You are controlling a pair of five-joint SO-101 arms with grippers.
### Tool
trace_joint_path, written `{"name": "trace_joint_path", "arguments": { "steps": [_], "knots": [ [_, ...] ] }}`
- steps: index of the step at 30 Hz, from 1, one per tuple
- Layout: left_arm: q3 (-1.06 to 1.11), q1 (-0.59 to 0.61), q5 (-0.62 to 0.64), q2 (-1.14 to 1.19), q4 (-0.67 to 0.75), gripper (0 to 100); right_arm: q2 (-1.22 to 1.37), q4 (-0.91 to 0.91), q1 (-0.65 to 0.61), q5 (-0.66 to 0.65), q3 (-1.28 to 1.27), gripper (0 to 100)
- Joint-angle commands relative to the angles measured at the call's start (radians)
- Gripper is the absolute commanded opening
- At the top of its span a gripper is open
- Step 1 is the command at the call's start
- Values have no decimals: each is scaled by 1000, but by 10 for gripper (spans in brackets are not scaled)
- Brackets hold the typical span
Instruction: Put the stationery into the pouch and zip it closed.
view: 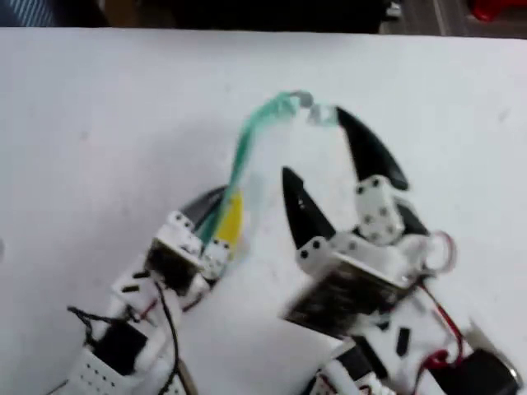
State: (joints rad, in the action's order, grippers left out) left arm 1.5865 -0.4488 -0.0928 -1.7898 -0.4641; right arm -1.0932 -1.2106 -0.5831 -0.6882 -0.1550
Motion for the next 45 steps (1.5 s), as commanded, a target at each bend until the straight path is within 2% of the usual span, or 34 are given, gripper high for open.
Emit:
{"name": "trace_joint_path", "arguments": {
  "steps": [1, 5, 6, 10, 16, 28, 36, 45],
  "knots": [
    [17, 59, 12, 4, 2, 21, -21, 73, 53, 135, 28, 238],
    [17, 58, 12, 4, -2, 22, 12, 76, 96, 164, 12, 27],
    [17, 56, 12, 4, -3, 22, 33, 76, 97, 164, 6, 6],
    [17, 56, 12, 4, -3, 22, 154, 74, 97, 164, -37, 128],
    [17, 56, 12, 4, -12, 22, 363, 51, 97, 163, -49, 200],
    [17, 56, 12, 2, -15, 22, 657, 174, 153, 164, -58, 205],
    [17, 56, 12, 2, -14, 22, 687, 234, 150, 172, -63, 205],
    [17, 56, 12, 2, -14, 22, 688, 387, 150, 172, -153, 203]
  ]
}}
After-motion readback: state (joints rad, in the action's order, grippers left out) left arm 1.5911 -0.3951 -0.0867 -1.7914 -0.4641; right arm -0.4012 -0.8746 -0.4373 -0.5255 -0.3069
